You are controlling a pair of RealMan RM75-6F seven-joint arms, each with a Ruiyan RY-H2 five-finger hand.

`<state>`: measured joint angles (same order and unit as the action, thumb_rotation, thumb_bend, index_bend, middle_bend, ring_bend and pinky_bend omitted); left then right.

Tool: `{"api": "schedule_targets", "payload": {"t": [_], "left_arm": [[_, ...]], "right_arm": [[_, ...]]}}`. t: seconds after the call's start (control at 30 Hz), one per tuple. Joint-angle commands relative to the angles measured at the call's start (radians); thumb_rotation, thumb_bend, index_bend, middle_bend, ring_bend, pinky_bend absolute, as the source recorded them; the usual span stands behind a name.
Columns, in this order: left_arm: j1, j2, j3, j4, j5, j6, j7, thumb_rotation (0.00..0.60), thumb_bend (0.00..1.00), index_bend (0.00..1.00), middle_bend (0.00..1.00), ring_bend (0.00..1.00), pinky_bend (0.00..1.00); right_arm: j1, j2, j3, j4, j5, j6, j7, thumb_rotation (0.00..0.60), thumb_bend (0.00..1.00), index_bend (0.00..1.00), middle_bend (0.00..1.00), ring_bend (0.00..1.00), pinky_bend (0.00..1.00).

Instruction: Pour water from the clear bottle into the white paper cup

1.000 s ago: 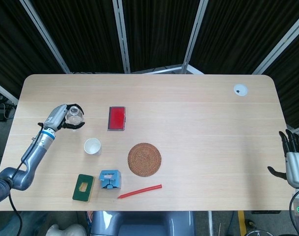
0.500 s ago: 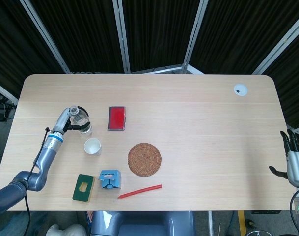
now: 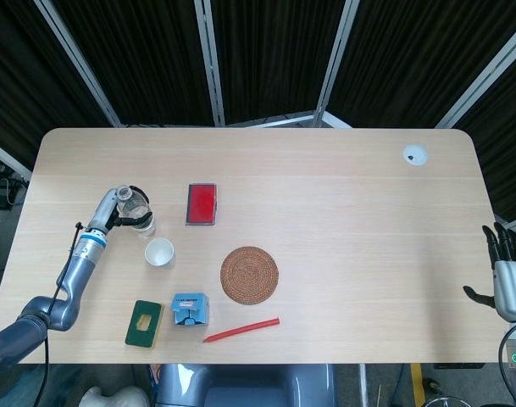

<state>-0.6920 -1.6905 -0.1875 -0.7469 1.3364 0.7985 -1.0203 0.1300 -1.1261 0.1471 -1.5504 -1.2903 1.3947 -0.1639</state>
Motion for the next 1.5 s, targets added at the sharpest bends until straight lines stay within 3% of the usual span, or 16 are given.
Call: {"api": "schedule_targets", "payload": {"t": [0.03,0.2,0.4,0.6,0.77,0.9,1.1,1.5], "left_arm": [[0.001,-0.006,0.006,0.015,0.007,-0.002,-0.005,0.600,0.40,0.53,0.40,0.29,0.33],[0.003,-0.009,0.014,0.031,0.017,-0.008,-0.015,0.600,0.30,0.47,0.35,0.24,0.32],[0.008,-0.011,0.026,0.042,0.033,-0.006,-0.043,0.600,0.22,0.34,0.21,0.11,0.24],[0.012,-0.007,0.040,0.046,0.050,-0.002,-0.061,0.600,0.19,0.26,0.13,0.04,0.15],[0.023,-0.007,0.050,0.056,0.062,0.015,-0.076,0.600,0.16,0.09,0.01,0.00,0.07],[0.036,0.004,0.061,0.061,0.074,0.033,-0.097,0.600,0.15,0.01,0.00,0.00,0.00],[0.051,0.093,0.111,0.019,0.133,0.066,-0.086,0.600,0.11,0.00,0.00,0.00,0.00],[0.111,0.258,0.147,-0.144,0.172,0.181,-0.052,0.600,0.10,0.00,0.00,0.00,0.00]], "right_arm": [[-0.001,0.001,0.000,0.000,0.000,0.001,0.000,0.600,0.00,0.00,0.00,0.00,0.00],[-0.001,0.001,-0.001,0.000,0.001,0.000,0.000,0.600,0.00,0.00,0.00,0.00,0.00],[-0.001,0.000,-0.002,-0.001,0.000,0.001,-0.001,0.600,0.00,0.00,0.00,0.00,0.00],[0.000,-0.001,-0.002,0.000,-0.001,0.001,-0.003,0.600,0.00,0.00,0.00,0.00,0.00],[-0.001,0.000,-0.002,-0.001,-0.002,0.002,-0.001,0.600,0.00,0.00,0.00,0.00,0.00],[-0.002,0.002,-0.004,-0.005,-0.007,0.005,0.002,0.600,0.00,0.00,0.00,0.00,0.00],[-0.007,0.012,-0.009,-0.022,-0.027,0.017,0.014,0.600,0.00,0.00,0.00,0.00,0.00],[-0.013,0.026,-0.017,-0.048,-0.055,0.033,0.028,0.600,0.00,0.00,0.00,0.00,0.00]]}}
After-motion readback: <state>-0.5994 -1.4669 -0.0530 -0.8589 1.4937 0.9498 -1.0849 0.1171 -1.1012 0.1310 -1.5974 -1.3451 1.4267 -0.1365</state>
